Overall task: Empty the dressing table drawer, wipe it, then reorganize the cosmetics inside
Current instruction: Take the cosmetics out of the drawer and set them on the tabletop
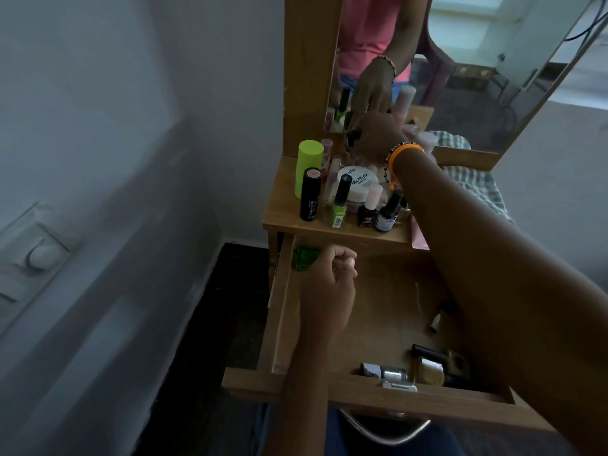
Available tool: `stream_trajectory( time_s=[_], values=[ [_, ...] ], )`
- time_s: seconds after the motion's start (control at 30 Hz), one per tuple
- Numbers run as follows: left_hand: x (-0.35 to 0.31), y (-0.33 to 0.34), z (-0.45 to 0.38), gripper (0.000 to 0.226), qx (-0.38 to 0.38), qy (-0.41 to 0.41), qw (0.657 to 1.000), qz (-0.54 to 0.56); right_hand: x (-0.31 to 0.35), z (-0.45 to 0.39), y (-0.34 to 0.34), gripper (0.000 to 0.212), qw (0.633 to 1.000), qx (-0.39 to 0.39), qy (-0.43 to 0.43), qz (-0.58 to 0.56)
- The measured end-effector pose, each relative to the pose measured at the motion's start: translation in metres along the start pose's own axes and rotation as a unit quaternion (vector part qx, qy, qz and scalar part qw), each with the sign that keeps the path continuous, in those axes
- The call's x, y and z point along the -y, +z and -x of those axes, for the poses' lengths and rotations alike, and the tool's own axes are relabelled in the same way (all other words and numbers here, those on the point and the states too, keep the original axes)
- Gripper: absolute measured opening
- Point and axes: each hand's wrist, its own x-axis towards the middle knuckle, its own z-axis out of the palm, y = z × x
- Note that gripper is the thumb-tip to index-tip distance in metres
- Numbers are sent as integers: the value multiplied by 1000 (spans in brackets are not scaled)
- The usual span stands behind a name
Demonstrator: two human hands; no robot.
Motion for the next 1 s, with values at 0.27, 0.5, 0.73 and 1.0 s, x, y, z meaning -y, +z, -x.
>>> stream_trajectory(
  time_s=[0.27, 0.5, 0.73, 1.0],
  values=[
    [-3, 2, 4, 11, 17, -8, 999, -35, 2, 101, -66, 21, 985, -123, -61, -102],
    [2, 3, -5, 8, 147, 13, 974, -170, -57, 164, -19, 32, 911, 399, 70, -82],
    [13, 21, 15, 37, 464, -98, 836, -275, -105, 205, 80, 32, 951, 240, 188, 59],
    [18, 31, 20, 26, 486, -77, 792, -361, -95, 210, 89, 32, 974, 209, 90, -18]
  ],
)
